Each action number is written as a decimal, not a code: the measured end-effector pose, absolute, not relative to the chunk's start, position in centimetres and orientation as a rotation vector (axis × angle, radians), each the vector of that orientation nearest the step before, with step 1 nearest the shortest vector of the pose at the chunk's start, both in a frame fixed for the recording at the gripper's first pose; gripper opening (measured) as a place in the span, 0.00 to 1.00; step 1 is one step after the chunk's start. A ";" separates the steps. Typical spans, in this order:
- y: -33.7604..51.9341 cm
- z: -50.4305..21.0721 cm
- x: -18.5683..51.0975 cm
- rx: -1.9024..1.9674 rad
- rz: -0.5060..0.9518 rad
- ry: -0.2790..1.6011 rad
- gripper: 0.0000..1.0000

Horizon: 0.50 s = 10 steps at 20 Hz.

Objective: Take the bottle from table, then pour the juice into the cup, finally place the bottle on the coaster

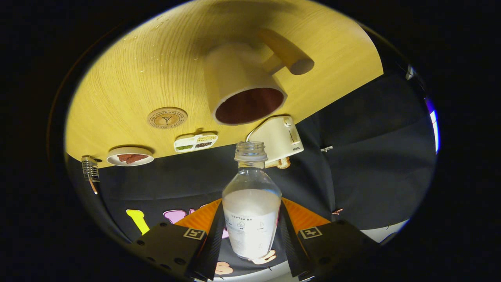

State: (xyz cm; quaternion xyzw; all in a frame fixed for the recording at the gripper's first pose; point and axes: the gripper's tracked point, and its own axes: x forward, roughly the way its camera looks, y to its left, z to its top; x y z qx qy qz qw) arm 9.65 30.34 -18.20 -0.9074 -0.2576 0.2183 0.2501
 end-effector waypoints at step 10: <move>27.8 -18.5 9.6 -1.996 0.559 -0.381 0.72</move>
